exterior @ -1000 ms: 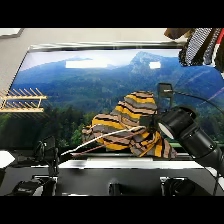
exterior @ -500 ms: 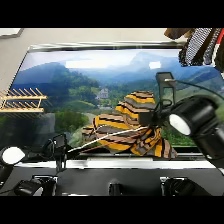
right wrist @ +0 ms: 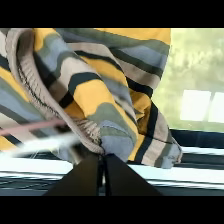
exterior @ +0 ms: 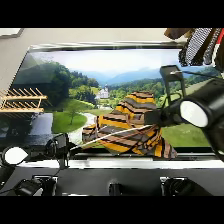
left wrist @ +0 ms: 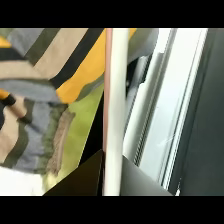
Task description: Fold the clothes and pants, and hang the long-sleeved shirts on hangers.
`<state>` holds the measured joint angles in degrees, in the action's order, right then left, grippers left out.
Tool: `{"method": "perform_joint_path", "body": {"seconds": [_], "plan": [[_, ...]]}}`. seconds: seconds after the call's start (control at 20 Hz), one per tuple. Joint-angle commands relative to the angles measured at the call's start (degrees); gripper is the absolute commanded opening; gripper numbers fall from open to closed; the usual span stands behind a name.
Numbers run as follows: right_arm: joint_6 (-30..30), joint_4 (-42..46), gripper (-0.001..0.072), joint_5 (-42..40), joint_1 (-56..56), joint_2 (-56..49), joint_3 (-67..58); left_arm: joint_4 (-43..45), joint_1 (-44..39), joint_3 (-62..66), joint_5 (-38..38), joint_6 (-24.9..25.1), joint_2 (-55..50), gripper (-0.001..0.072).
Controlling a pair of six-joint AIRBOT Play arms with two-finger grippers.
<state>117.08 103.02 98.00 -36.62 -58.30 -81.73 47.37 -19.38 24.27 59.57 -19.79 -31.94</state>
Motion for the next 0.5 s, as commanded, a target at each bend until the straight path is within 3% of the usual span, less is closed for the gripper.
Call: {"method": "perform_joint_path", "body": {"seconds": [0.0, 0.15, 0.45], "plan": [[-0.7, -6.2, 0.0037, -3.3, 0.0, -4.0, -0.5, -0.7, -2.3, 0.0, -0.7, 1.4, -0.8, 0.0026], [2.1, -17.7, 0.0037, -6.9, 0.0, -5.2, -0.7, -0.7, -3.6, 0.0, -4.6, 1.9, -3.3, 0.0026], [8.2, -19.0, 0.0037, -0.7, 0.0, -5.2, -9.3, -5.0, -3.7, 0.0, -8.5, 5.9, -6.9, 0.0026]]}}
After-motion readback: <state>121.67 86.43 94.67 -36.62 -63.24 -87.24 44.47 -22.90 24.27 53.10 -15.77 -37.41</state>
